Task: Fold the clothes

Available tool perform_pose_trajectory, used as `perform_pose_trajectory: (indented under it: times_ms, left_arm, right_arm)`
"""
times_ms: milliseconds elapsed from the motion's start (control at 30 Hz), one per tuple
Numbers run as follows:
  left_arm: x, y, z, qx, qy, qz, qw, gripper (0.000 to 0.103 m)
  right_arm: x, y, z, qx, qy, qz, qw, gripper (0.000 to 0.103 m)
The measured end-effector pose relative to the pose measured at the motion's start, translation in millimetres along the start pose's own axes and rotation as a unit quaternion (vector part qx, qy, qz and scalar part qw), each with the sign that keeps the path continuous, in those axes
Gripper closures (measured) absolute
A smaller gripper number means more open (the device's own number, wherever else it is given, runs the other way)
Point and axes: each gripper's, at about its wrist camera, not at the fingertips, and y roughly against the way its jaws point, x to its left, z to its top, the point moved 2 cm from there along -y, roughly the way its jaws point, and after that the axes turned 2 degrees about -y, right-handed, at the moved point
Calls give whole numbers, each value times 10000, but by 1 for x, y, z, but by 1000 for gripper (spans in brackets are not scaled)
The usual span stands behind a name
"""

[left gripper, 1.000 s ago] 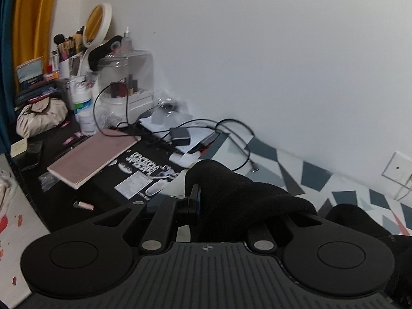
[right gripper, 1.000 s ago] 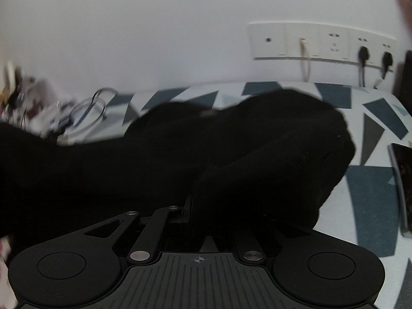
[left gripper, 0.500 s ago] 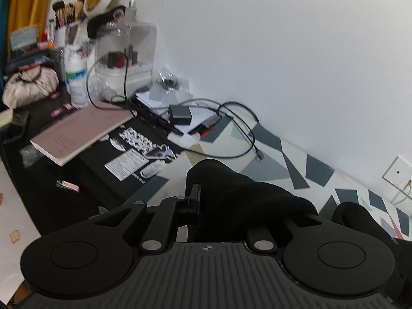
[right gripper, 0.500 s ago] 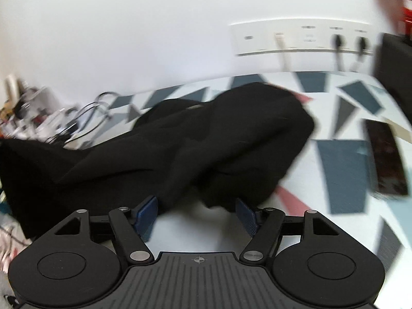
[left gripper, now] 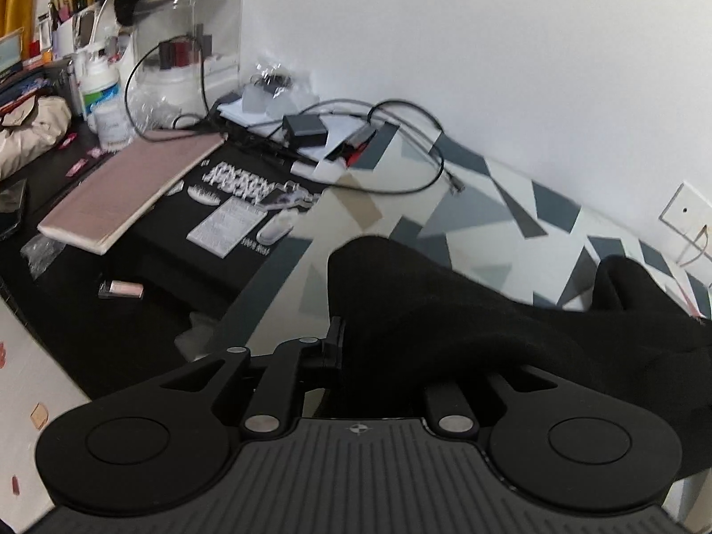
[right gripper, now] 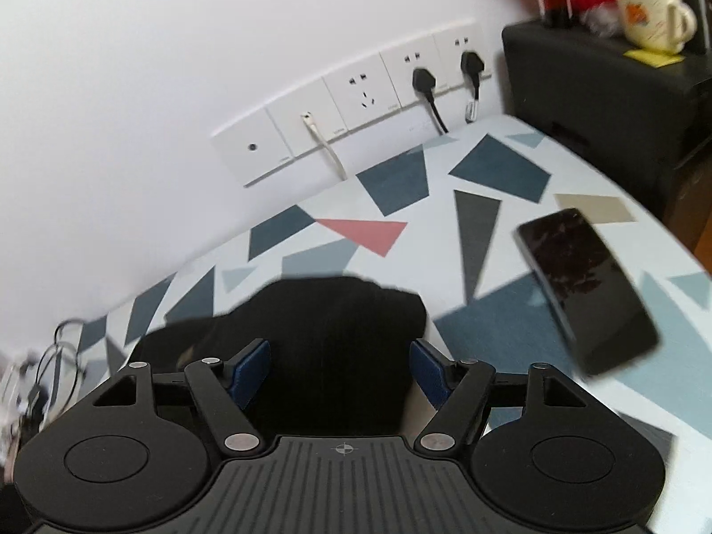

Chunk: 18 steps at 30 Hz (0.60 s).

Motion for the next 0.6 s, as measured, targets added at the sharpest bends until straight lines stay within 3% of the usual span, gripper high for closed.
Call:
perform_pose_trajectory:
  times_ms: [67, 133, 200, 267, 333, 400, 600]
  left_arm:
    - [1, 2, -5, 95, 169, 7, 9998, 85]
    - [0, 5, -9, 135, 216, 14, 9997, 82]
    - [-3, 12, -13, 94, 26, 75, 9999, 76]
    - [-10, 19, -17, -64, -400, 178, 9990, 57]
    - [-20, 22, -23, -200, -950, 343, 9947, 50]
    - [-31, 21, -31, -314, -1506, 617, 9862, 50]
    - [-47, 5, -31, -388, -2103, 994, 9718, 50]
  right_arm:
    - [3, -20, 11, 222, -150, 33, 9996, 53]
    - [4, -24, 14, 273, -32, 63, 9996, 89]
    - [5, -25, 16, 287, 135, 92, 9995, 91]
    - [-1, -15, 14, 178, 210, 209, 9994, 92]
    - [-13, 0, 5, 146, 240, 315, 9991, 94]
    - [-26, 14, -7, 167, 283, 406, 9986, 99]
    - [-39, 28, -29, 350, 437, 424, 9975, 99]
